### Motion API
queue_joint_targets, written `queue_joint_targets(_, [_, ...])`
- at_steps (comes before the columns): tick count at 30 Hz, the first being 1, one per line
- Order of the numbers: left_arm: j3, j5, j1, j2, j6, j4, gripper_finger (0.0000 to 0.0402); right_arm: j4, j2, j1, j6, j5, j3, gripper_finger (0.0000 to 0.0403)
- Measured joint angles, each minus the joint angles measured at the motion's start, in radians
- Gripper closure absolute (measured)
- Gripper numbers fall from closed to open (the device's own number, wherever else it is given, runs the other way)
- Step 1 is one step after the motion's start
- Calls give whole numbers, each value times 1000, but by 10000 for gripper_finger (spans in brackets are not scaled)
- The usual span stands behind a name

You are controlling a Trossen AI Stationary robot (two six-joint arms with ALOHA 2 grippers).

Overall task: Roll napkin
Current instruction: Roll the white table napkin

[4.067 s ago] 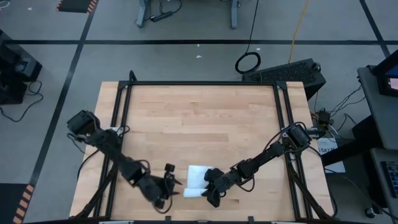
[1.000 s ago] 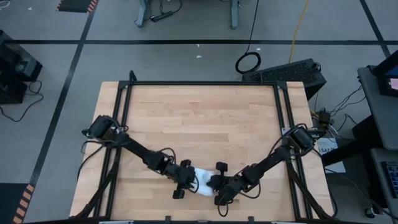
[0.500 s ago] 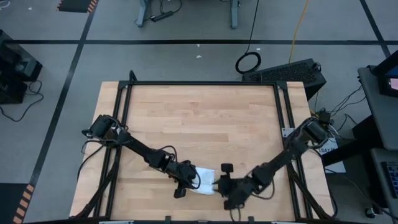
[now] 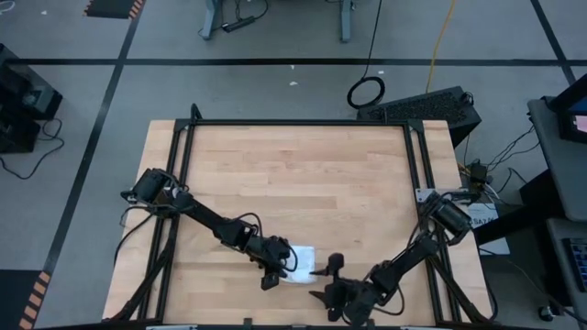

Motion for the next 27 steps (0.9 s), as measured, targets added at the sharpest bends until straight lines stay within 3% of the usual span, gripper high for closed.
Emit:
queue_joint_targets(7, [0,-1,0,0,-1,1,362,2,0,-53,57,-61,3,160])
queue_joint_targets(13, [0,-2,-2,0,0,1,362,-11,-1,-113,160,-200,3,234])
queue_joint_targets(22, [-1,-52,-31,0,27,8,341,-44,-4,-122,275,-211,5,376])
queue_joint_targets(27, [-3,-95,-68,-74,90,-18,307,-83,-7,-130,408,-249,8,388])
